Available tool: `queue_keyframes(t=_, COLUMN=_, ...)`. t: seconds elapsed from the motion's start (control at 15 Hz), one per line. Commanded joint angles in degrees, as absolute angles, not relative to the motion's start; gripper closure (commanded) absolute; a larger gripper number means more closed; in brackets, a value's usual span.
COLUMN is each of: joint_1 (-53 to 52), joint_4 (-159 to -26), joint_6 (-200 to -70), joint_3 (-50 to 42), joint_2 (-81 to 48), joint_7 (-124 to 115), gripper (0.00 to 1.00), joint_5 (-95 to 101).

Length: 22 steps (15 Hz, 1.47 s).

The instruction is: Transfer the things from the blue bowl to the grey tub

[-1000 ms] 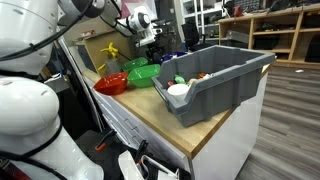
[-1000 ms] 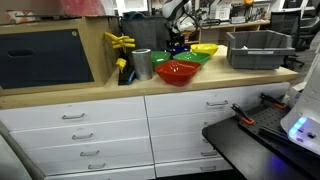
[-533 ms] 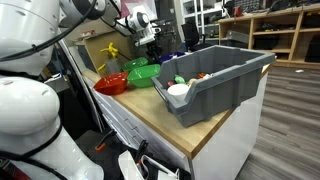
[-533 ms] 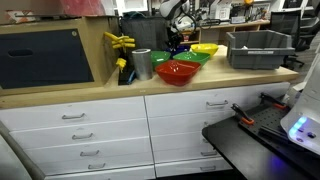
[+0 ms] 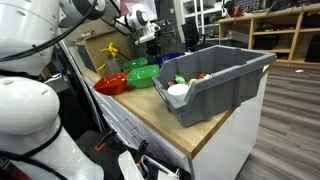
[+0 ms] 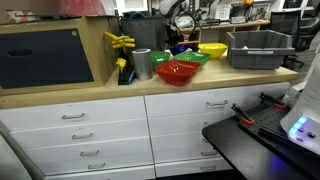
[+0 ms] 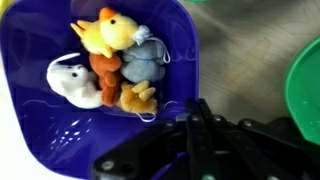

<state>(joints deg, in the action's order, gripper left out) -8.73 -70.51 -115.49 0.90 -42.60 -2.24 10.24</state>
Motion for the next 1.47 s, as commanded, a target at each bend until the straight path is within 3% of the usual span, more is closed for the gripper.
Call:
queue_keyframes(t=0.0, joint_1=-8.94, joint_4=-68.99, joint_6=-113.07, joint_3=1.29, joint_2=-42.37, joint_7=-0.73, gripper=0.99, joint_5=9.89)
queue_keyframes(t=0.93, joint_1=-12.5, joint_4=-63.28, joint_6=-113.48, joint_3=-1.91, joint_2=-40.36, joint_7=-3.35, gripper=0.99, joint_5=17.68)
queue_keyframes(t=1.4, joint_1=-11.72, joint_4=-67.63, joint_6=-111.08, joint_3=-0.67, joint_2=-33.14, joint_7=-7.09, gripper=0.99, joint_5=15.0)
